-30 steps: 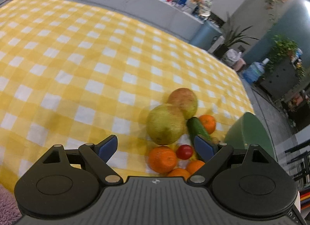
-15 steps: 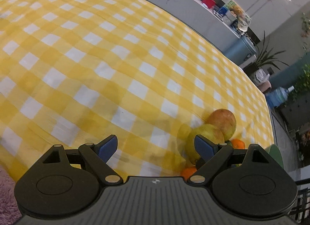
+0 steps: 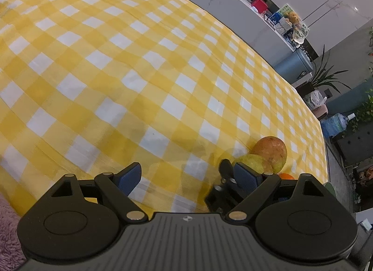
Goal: Organize fruits
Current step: 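Grasp the green-yellow pear with the right tool while the left tool approaches the reddish pear, then grasp the reddish pear with the left tool while the right tool lifts its pear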
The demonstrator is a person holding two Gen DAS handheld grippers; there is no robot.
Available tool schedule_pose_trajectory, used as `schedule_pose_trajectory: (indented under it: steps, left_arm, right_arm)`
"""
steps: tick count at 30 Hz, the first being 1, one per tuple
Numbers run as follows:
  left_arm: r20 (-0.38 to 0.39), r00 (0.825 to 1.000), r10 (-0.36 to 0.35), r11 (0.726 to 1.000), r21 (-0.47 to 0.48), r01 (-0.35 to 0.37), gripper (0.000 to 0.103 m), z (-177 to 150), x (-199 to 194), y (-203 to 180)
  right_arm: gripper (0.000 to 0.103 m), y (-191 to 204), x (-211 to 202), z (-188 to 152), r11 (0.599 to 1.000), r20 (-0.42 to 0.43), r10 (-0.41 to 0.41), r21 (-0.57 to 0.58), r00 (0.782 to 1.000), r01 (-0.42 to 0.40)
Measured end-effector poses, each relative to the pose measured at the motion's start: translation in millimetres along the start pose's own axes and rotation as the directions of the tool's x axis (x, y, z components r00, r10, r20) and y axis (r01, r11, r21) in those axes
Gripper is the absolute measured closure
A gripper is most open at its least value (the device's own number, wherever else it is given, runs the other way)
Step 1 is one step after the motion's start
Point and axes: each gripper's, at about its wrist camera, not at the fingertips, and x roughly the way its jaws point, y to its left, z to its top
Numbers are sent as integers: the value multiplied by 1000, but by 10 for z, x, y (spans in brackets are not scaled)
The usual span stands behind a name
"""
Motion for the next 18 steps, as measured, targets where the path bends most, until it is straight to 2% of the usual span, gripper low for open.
schedule_pose_trajectory:
  steps: [2,3,5,10,15,18]
  left_arm:
    - [-2,1000,-1,1000,-2,1,0,0,-2,4]
    - [-2,1000,-2,1000,-3,2,0,1,-1,4]
    - [-3,1000,-3,1000,-2,3,0,2,0,1]
    - [7,999,-38,999,30,38,0,-18,-44,-55]
    - [50,994,-100,994,51,97,0,-24,-122,-93]
    - [66,987,-143,988,61,139,0,-34,-146,-115]
  right_arm:
    - [31,50,20,-7,999,6,-24,-21,1000,24]
    - [37,71,24,-5,998,19,-44,-31,999,45]
    - [39,81,26,-8,998,29,-49,-28,998,50]
    - [39,-27,-31,-46,997,48,-27,70,998,24]
    - [39,-214,-193,-86,977,127,25,207,992,-51]
    - [39,-321,-332,-99,961,174,-23,276,984,-27]
